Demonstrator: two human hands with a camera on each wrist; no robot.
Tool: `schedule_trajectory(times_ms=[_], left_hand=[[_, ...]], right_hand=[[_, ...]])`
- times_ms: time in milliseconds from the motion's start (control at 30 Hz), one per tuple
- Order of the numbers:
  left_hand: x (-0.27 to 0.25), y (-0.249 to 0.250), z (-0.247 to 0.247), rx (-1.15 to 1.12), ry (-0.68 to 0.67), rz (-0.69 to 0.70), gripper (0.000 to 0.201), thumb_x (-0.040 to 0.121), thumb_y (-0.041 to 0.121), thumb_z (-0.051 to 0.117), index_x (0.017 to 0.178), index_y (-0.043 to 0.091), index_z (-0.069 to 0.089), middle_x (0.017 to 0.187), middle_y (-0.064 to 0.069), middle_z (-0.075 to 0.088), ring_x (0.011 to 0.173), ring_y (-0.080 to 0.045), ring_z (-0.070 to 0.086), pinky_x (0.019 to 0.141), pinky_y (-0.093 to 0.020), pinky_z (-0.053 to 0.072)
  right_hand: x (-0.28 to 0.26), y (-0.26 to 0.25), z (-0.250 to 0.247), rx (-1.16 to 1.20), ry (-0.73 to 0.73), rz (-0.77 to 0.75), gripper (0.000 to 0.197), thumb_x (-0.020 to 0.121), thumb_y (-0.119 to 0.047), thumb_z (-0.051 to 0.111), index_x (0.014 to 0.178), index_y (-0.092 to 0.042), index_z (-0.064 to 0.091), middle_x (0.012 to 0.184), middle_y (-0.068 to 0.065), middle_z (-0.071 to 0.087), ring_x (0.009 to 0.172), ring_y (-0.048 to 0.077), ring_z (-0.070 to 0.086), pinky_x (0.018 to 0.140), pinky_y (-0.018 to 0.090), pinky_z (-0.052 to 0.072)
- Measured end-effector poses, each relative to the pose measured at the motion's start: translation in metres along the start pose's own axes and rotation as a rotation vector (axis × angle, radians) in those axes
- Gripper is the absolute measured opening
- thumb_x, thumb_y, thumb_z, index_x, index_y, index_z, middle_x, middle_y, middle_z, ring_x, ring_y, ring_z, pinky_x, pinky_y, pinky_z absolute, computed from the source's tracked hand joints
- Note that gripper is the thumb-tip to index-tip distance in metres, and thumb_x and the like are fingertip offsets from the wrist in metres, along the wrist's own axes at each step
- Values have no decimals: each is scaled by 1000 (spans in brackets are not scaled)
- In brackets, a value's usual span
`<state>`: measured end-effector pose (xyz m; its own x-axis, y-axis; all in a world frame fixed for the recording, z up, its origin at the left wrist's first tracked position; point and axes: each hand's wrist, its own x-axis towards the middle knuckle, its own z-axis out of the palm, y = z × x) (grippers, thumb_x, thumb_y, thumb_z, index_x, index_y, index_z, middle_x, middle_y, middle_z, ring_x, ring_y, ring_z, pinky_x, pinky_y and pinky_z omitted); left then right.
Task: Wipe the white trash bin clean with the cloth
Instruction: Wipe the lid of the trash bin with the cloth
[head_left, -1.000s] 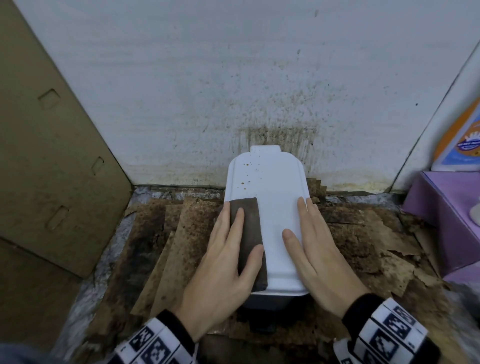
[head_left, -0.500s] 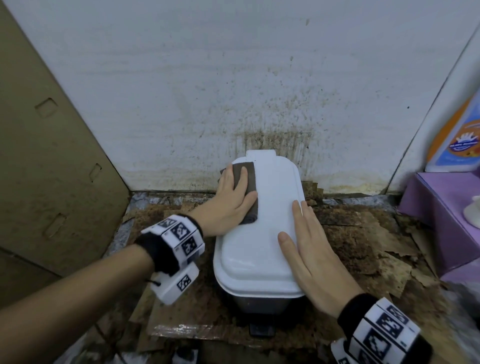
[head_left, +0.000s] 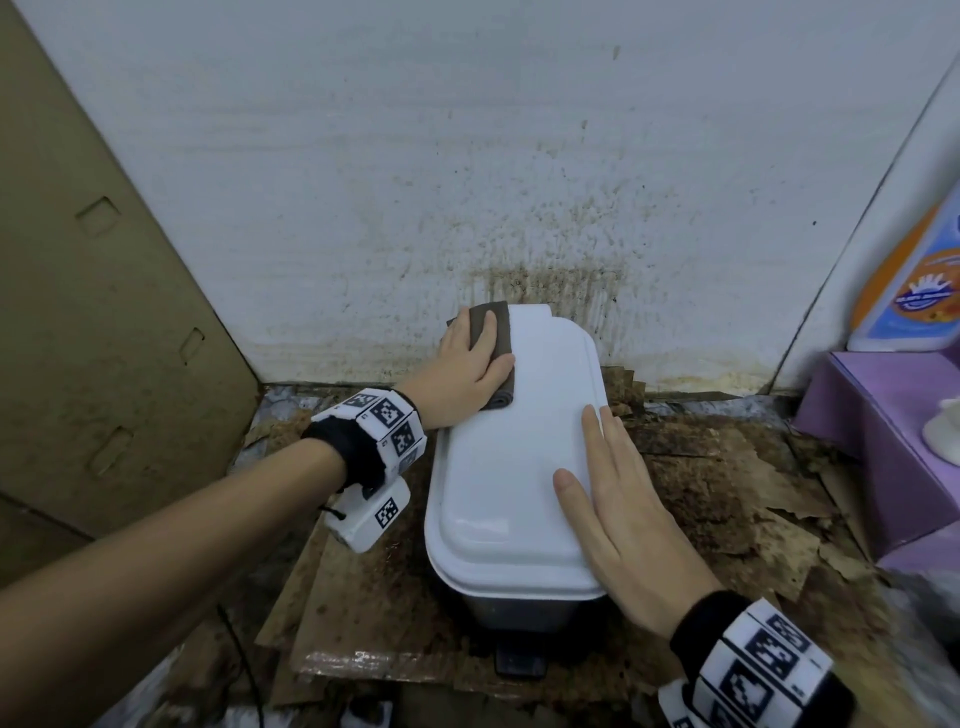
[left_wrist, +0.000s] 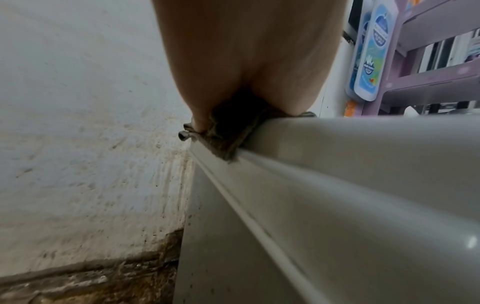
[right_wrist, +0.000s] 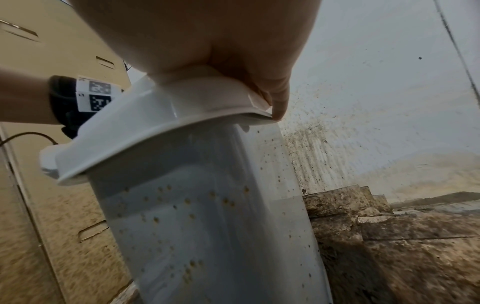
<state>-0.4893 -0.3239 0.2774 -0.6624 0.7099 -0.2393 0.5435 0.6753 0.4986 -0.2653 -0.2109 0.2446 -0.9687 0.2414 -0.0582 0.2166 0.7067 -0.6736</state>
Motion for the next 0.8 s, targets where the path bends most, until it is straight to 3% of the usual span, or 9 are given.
schedule_trajectory(times_ms=[133, 267, 567, 800], left_hand=[[-23, 0, 10, -46, -13, 15, 73, 109, 49, 27, 162, 19, -14, 166, -8, -32, 155, -26, -25, 128, -47, -2], [-57, 6, 19, -94, -56, 10, 77, 108, 50, 32, 161, 22, -17, 164, 0, -37, 153, -20, -28, 128, -48, 3], [-126, 9, 54, -270, 97, 70, 84, 102, 51, 45, 162, 31, -10, 161, 19, -36, 150, 2, -28, 128, -32, 3], [-148, 11, 71, -304, 146, 69, 84, 97, 59, 42, 161, 38, -9, 156, 32, -38, 145, 12, -29, 126, -25, 2]], right_hand=[[0, -1, 0, -11, 4, 0, 73, 101, -61, 20, 156, -37, -22, 162, -20, -30, 146, -9, -28, 119, 19, -9], [0, 0, 1, -10, 17, -3, 73, 101, -61, 21, 156, -36, -21, 163, -19, -28, 146, -9, -27, 120, 19, -8], [1, 1, 4, -11, 40, -18, 75, 99, -62, 20, 157, -36, -20, 163, -21, -27, 146, -10, -26, 121, 20, -7], [0, 1, 5, -7, 40, -7, 74, 101, -61, 22, 156, -38, -22, 163, -23, -27, 146, -10, -26, 120, 20, -7]])
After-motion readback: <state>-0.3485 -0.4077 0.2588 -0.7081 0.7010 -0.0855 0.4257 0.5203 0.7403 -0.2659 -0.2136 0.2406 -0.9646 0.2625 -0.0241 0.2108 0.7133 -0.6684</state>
